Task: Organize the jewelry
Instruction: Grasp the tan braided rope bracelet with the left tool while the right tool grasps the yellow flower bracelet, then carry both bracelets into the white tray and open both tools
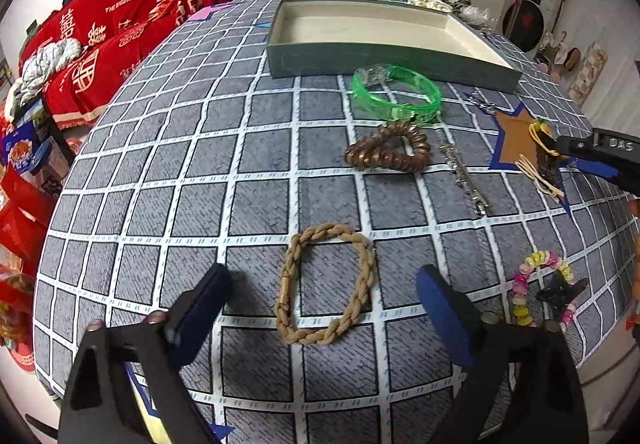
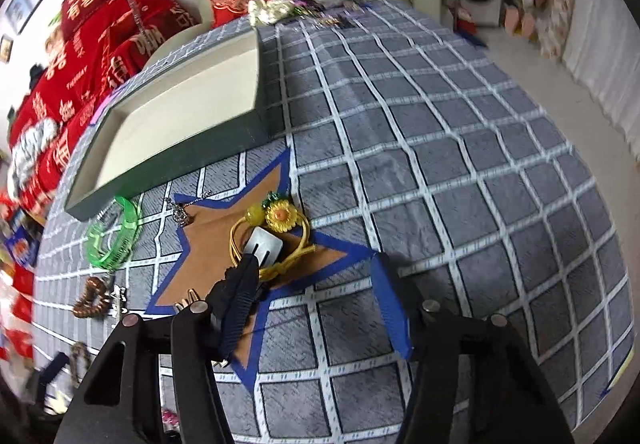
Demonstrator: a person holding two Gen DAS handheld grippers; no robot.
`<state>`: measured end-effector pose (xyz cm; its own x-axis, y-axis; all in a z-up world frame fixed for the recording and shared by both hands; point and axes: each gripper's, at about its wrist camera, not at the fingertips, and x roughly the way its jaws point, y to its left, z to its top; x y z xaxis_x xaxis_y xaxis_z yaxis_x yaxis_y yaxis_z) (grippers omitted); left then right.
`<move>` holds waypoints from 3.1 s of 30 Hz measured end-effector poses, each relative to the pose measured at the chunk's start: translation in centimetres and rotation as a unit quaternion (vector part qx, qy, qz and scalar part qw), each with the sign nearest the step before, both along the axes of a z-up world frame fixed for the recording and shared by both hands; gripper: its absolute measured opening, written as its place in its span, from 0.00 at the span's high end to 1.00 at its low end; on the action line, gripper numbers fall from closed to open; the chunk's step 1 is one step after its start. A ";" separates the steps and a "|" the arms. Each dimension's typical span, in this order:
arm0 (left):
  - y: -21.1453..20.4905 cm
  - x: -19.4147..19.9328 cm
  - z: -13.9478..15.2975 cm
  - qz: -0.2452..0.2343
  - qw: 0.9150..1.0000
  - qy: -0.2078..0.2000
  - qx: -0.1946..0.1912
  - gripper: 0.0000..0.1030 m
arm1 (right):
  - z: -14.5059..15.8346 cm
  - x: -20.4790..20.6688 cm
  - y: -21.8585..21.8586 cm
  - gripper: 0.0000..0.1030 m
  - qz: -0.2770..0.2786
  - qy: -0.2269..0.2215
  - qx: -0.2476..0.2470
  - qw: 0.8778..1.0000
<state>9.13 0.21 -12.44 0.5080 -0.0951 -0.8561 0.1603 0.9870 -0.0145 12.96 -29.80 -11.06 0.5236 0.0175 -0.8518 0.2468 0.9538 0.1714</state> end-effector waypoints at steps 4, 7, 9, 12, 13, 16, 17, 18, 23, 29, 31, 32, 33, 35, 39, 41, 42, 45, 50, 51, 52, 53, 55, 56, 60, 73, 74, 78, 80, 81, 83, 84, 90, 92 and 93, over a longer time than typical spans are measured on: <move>-0.3 -0.3 0.3 -0.010 1.000 -0.005 -0.004 0.22 | -0.1 0.1 1.2 0.76 0.029 -0.007 -0.011 0.999; -0.4 -0.5 0.7 -0.018 1.000 -0.010 -0.006 0.49 | 0.0 0.1 1.4 0.94 0.034 -0.011 -0.007 0.999; -0.3 -0.5 0.8 -0.021 1.000 -0.010 -0.009 0.67 | 0.1 -0.1 1.4 0.95 0.037 -0.014 -0.002 0.999; 0.3 -0.4 0.9 -0.020 0.999 -0.004 -0.029 0.82 | 0.6 -0.7 1.2 0.97 0.036 -0.024 0.013 0.999; 0.6 -0.4 0.9 -0.018 0.999 0.000 -0.040 0.82 | 0.8 -1.0 1.1 0.97 0.036 -0.028 0.017 0.999; 1.3 -0.3 1.2 -0.011 0.998 0.004 -0.061 0.82 | 1.7 -1.3 0.9 0.97 0.041 -0.037 0.017 0.998; 1.4 -0.4 1.4 -0.010 0.998 0.001 -0.061 0.82 | 2.0 -1.4 0.9 0.97 0.044 -0.040 0.014 0.998; 1.4 -0.4 1.6 -0.011 0.998 -0.002 -0.061 0.82 | 2.3 -1.3 0.8 0.97 0.045 -0.044 0.009 0.998; 1.4 -0.5 2.1 -0.011 0.998 -0.010 -0.060 0.82 | 2.0 0.5 1.1 0.73 0.068 -0.031 -0.019 0.997; 1.3 -0.5 2.2 -0.012 0.998 -0.009 -0.060 0.82 | 1.2 2.6 2.3 0.24 0.098 -0.021 -0.049 0.994; 1.3 -0.4 2.2 -0.013 0.998 -0.009 -0.059 0.82 | 0.6 3.3 2.7 0.25 0.108 -0.008 -0.053 0.993; 1.2 -0.4 2.3 -0.013 0.998 -0.009 -0.059 0.82 | 0.1 3.8 3.0 0.29 0.113 0.003 -0.059 0.992; 1.2 -0.4 2.3 -0.014 0.998 -0.010 -0.059 0.82 | -0.3 4.0 3.1 0.33 0.115 0.012 -0.064 0.991; 1.2 -0.3 2.4 -0.014 0.998 -0.012 -0.059 0.82 | -0.5 4.1 3.3 0.58 0.114 0.011 -0.087 0.990; 1.2 -0.3 2.6 -0.015 0.998 -0.013 -0.060 0.82 | -0.2 3.9 2.9 0.87 0.111 0.004 -0.070 0.991; 1.2 -0.2 2.7 -0.016 0.998 -0.014 -0.060 0.82 | 0.3 3.5 2.2 0.94 0.100 -0.010 -0.048 0.994; 1.1 -0.2 2.8 -0.017 0.998 -0.015 -0.061 0.82 | 0.6 3.2 1.7 0.94 0.094 -0.017 -0.029 0.995; 1.1 -0.3 3.0 -0.020 0.998 -0.017 -0.062 0.82 | 1.4 2.6 0.5 0.95 0.081 -0.030 0.018 0.996; 1.3 -0.2 3.8 -0.023 0.997 -0.020 -0.076 0.82 | 2.8 1.9 -0.3 0.95 0.077 -0.042 0.060 0.994; 1.4 -0.2 4.1 -0.023 0.996 -0.022 -0.078 0.82 | 3.1 1.9 -0.5 0.95 0.077 -0.044 0.068 0.994; 1.4 -0.1 4.4 -0.023 0.996 -0.023 -0.080 0.82 | 3.4 1.8 -0.8 0.95 0.077 -0.047 0.077 0.993; 1.5 -0.1 4.6 -0.023 0.996 -0.025 -0.081 0.82 | 3.7 1.8 -0.9 0.95 0.077 -0.048 0.080 0.993; 1.5 -0.1 5.1 -0.023 0.996 -0.032 -0.078 0.82 | 4.0 2.0 -0.8 0.95 0.085 -0.045 0.068 0.993; 1.5 -0.1 5.2 -0.023 0.996 -0.034 -0.078 0.82 | 3.9 2.1 -0.7 0.95 0.091 -0.041 0.054 0.994; 1.6 -0.1 5.4 -0.022 0.996 -0.035 -0.080 0.82 | 2.7 2.2 -0.4 0.72 0.093 -0.013 -0.010 0.996; 0.7 0.0 4.9 -0.029 0.997 -0.026 -0.073 0.82 | -0.6 3.8 -0.8 0.58 0.113 0.018 -0.082 0.990; 0.6 0.0 4.9 -0.029 0.997 -0.026 -0.072 0.82 | -0.7 3.9 -0.3 0.58 0.124 0.015 -0.098 0.987; 0.6 0.2 5.0 -0.026 0.997 -0.026 -0.072 0.82 | -0.5 4.0 0.5 0.81 0.137 0.014 -0.102 0.985; 0.6 0.3 5.0 -0.026 0.997 -0.027 -0.072 0.82 | -0.4 3.7 0.6 0.81 0.135 0.011 -0.102 0.986; 0.7 0.2 5.1 -0.027 0.997 -0.028 -0.072 0.82 | -0.3 3.5 0.5 0.81 0.132 0.008 -0.095 0.987; 0.7 0.3 5.3 -0.028 0.996 -0.029 -0.075 0.82 | 0.4 2.9 0.1 0.81 0.123 -0.006 -0.074 0.990; 0.8 0.4 5.4 -0.030 0.996 -0.028 -0.078 0.82 | 0.7 2.7 0.0 0.81 0.120 -0.010 -0.065 0.991; 1.0 1.6 7.2 -0.035 0.995 -0.038 -0.088 0.82 | 4.5 2.3 0.4 0.81 0.129 -0.049 -0.038 0.990; 0.9 2.3 8.2 -0.039 0.994 -0.045 -0.090 0.82 | 6.1 2.5 0.9 0.81 0.137 -0.065 -0.032 0.988; 0.8 2.8 8.7 -0.041 0.994 -0.048 -0.091 0.82 | 6.8 2.6 1.3 0.81 0.141 -0.070 -0.027 0.987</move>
<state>11.92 1.02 -3.78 0.5707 -0.2889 -0.7686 0.2497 0.9528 -0.1728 15.53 -28.55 -4.31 0.6171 0.1354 -0.7752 -0.0517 0.9899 0.1318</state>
